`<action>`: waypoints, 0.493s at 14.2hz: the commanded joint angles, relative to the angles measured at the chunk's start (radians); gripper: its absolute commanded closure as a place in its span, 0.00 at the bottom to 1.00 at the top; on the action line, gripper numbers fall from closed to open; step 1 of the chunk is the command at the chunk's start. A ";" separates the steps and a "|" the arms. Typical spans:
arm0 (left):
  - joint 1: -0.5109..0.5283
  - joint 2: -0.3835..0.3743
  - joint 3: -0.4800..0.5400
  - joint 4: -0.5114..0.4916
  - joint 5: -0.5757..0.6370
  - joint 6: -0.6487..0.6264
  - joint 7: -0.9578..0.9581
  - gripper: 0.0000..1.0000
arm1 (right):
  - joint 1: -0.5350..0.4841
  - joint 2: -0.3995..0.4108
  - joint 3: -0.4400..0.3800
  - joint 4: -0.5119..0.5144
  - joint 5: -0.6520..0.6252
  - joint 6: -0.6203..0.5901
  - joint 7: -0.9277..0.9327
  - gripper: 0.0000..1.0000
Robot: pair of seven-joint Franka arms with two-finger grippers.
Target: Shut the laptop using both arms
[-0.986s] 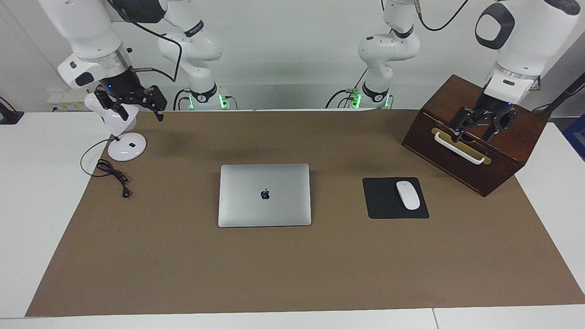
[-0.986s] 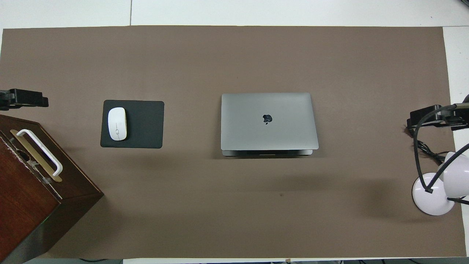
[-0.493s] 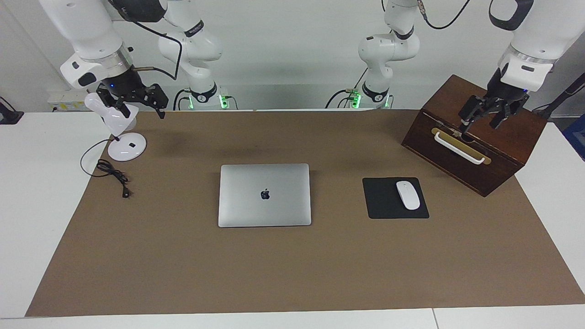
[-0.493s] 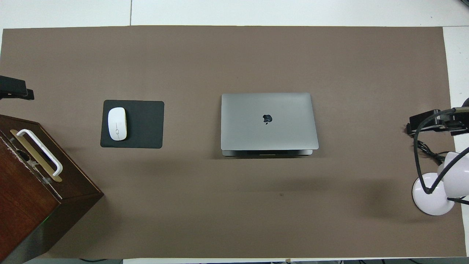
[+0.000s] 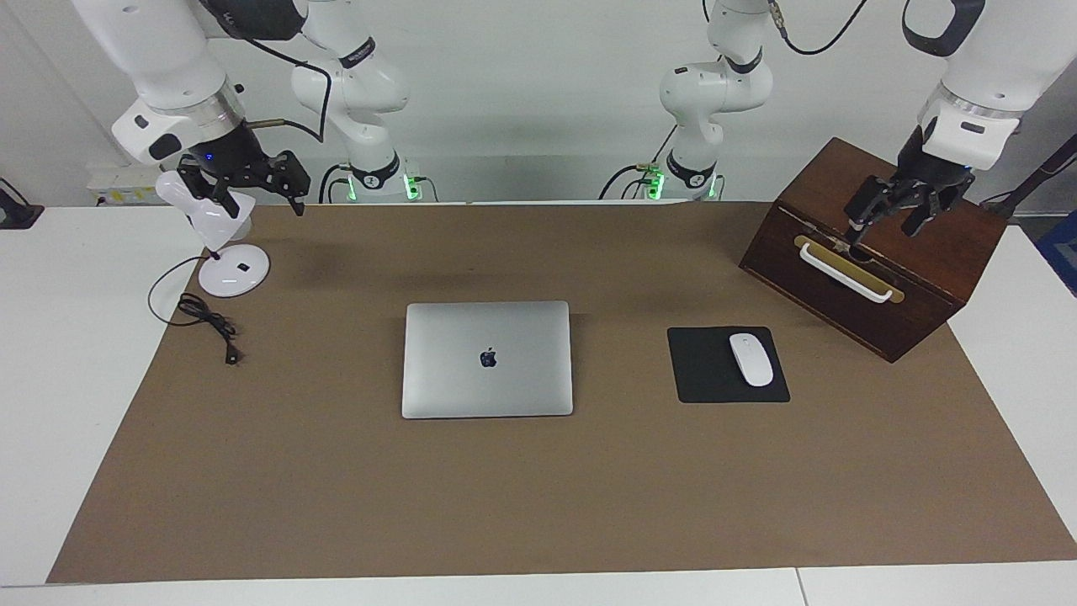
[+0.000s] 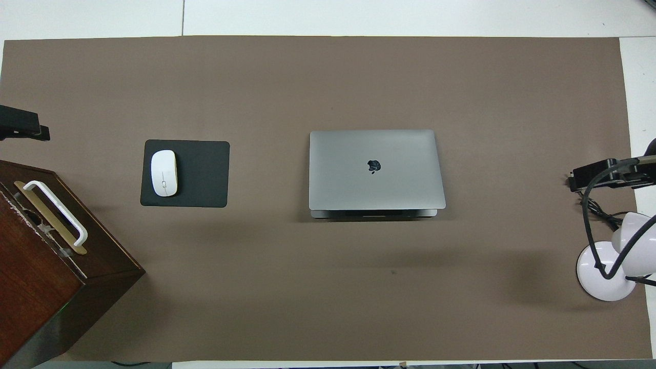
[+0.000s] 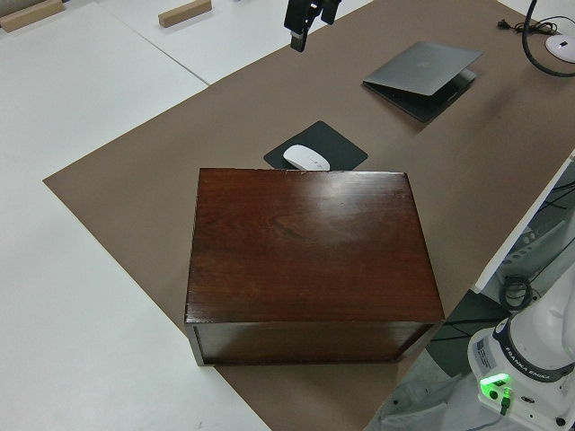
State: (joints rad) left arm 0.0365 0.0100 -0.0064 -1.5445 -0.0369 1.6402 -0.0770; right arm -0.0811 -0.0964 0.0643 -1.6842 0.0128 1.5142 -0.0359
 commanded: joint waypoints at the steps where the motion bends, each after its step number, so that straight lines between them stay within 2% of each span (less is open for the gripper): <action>1: 0.002 -0.010 -0.006 -0.012 0.017 -0.014 -0.014 0.00 | -0.003 -0.025 0.000 -0.023 0.010 0.001 -0.032 0.00; 7: 0.003 -0.013 -0.004 -0.014 0.017 -0.040 -0.014 0.00 | -0.006 -0.025 0.000 -0.023 0.013 0.003 -0.033 0.00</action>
State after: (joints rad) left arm 0.0365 0.0101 -0.0073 -1.5481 -0.0369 1.6257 -0.0771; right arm -0.0811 -0.0977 0.0643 -1.6841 0.0128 1.5142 -0.0425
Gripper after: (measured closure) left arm 0.000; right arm 0.000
